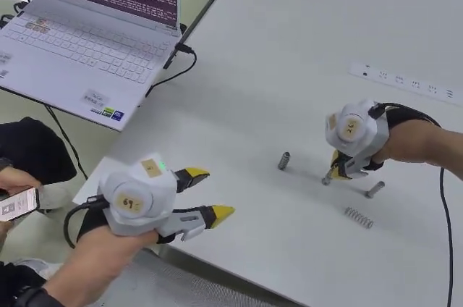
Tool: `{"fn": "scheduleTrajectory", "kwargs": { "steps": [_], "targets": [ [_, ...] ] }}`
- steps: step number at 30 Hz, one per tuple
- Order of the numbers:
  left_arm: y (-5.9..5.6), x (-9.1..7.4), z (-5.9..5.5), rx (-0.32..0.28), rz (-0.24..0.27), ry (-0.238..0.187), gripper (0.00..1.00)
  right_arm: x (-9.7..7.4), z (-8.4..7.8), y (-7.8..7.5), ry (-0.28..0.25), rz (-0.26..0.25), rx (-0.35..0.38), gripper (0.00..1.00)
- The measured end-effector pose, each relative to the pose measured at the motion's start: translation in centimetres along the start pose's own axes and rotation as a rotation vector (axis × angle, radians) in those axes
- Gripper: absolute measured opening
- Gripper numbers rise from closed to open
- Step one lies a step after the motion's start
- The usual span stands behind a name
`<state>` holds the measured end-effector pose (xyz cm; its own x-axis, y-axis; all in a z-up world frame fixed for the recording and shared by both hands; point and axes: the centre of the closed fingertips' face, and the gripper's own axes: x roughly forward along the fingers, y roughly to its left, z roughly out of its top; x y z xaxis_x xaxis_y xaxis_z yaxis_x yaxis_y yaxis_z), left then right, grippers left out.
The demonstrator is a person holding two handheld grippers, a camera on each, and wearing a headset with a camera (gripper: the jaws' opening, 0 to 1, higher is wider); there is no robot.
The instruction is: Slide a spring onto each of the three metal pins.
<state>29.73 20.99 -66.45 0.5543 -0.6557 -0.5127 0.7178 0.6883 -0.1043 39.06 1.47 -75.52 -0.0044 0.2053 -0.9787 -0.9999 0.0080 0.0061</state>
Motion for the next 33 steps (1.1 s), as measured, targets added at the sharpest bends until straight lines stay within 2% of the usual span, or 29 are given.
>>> {"fn": "scheduleTrajectory", "kwargs": {
  "steps": [16, 33],
  "targets": [
    [0.4, -0.2, -0.6, -0.014, 0.010, 0.014, 0.38, 1.8, -0.4, -0.2, 0.026, 0.010, -0.006, 0.09],
    [0.5, -0.1, -0.2, -0.012, 0.009, 0.010, 0.38, 1.9, -0.7, -0.1, 0.028, 0.012, -0.010, 0.09]
  ]
}}
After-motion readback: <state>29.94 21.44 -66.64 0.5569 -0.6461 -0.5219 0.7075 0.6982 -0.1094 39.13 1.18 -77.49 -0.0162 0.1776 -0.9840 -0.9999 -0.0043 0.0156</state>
